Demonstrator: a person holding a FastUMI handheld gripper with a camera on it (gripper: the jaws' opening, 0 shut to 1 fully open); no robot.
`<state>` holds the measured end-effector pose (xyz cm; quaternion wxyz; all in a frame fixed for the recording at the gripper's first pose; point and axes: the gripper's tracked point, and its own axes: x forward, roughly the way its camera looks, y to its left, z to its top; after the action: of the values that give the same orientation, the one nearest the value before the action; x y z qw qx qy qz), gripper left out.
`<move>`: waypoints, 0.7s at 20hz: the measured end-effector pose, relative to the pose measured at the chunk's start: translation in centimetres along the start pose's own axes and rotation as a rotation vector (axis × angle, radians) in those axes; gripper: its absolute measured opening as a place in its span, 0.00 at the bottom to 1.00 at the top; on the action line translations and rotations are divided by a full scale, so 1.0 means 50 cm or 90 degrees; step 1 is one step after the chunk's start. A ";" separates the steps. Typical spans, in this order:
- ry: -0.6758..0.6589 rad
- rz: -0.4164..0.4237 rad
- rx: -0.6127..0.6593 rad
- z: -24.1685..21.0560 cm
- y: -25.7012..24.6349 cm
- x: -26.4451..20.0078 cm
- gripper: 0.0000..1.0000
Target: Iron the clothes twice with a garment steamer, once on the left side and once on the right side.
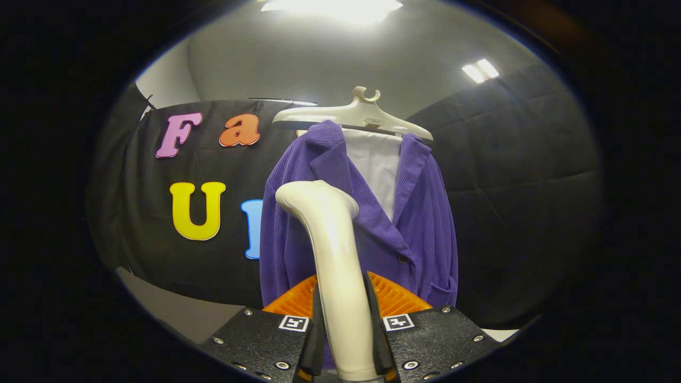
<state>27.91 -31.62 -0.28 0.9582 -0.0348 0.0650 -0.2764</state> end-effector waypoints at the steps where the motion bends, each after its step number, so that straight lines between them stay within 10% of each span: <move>1: 0.005 -0.001 -0.003 -0.013 -0.002 -0.004 0.36; 14: 0.107 -0.019 -0.021 -0.243 -0.062 -0.052 0.36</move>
<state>22.34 -33.25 -11.70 0.9445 -0.0284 0.1495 -0.2913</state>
